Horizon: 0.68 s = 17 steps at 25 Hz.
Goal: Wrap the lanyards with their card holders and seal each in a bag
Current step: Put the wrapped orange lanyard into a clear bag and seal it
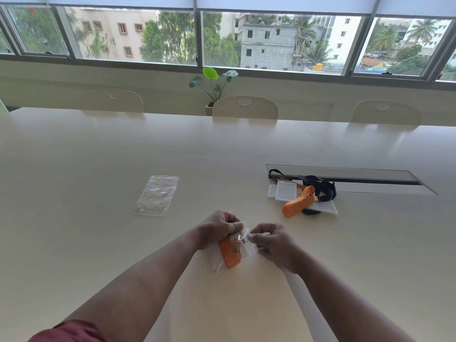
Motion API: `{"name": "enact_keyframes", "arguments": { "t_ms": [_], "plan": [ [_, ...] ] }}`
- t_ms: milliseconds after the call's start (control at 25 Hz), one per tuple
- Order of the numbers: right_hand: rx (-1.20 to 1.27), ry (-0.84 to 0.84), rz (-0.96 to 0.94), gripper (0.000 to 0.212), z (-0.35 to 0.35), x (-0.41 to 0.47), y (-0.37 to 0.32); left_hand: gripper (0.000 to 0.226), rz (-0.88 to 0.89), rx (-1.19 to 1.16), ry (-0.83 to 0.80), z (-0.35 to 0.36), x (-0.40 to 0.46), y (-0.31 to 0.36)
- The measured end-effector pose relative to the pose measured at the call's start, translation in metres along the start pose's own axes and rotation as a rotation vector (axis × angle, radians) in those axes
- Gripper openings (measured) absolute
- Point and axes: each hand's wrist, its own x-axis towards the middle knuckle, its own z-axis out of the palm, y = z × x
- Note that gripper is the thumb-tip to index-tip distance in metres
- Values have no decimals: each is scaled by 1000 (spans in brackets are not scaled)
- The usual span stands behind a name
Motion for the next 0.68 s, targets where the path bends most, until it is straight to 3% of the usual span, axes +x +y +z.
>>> {"name": "enact_keyframes", "arguments": {
  "t_ms": [120,280,680],
  "plan": [
    [44,59,15,7,2,1,-5,14,9,2,-3,0,0,-1],
    [-98,67,72,24,8,6,-13,15,33,47,-2,1,1,-4],
    [-158,13,164,17,2,10,-19,18,100,179,-3,5,3,-9]
  ]
}}
